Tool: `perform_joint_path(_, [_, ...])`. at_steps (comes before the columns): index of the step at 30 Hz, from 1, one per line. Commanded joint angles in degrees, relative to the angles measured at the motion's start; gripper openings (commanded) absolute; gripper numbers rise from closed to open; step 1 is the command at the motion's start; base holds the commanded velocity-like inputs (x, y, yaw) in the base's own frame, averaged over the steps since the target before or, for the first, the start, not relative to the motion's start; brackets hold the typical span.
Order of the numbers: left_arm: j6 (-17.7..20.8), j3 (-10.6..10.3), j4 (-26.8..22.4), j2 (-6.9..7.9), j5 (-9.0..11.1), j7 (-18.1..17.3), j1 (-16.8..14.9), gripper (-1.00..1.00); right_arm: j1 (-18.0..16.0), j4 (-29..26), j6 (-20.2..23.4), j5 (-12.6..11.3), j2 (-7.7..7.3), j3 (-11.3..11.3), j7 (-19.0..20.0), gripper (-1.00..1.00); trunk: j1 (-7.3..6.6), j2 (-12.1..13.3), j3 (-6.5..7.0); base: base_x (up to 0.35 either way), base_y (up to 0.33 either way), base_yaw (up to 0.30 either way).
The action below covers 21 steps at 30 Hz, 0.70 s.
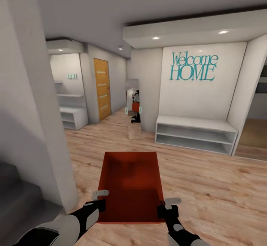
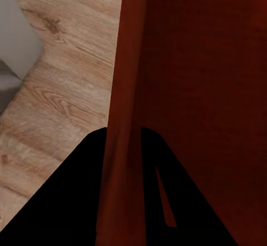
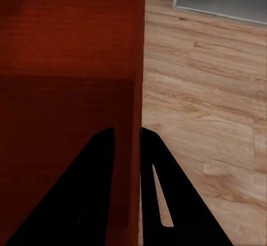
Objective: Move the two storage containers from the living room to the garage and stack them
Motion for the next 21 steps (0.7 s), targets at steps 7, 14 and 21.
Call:
perform_joint_path(7, [0.05, 2.95, -0.20, 0.33, -0.11, 0.23, -0.11, -1.00, 0.00, 0.11, -0.03, 0.37, -0.42, -0.31, -0.50, -1.00, 0.05, -0.08, -0.10, 0.323, 0.000, 0.090])
perform_joint_path(14, [0.05, 2.97, -0.20, 0.33, -0.11, 0.16, -0.11, -1.00, 0.00, 0.13, -0.03, 0.37, -0.42, -0.31, -0.72, -1.00, 0.05, -0.08, -0.10, 0.323, 0.000, 0.003])
perform_joint_path(21, [-0.02, 2.98, -0.20, 0.50, -0.09, 0.08, -0.11, -1.00, 0.00, 0.16, -0.01, 0.37, -0.37, -0.31, -0.92, -1.00, 0.05, -0.08, -0.10, 0.323, 0.000, 0.000])
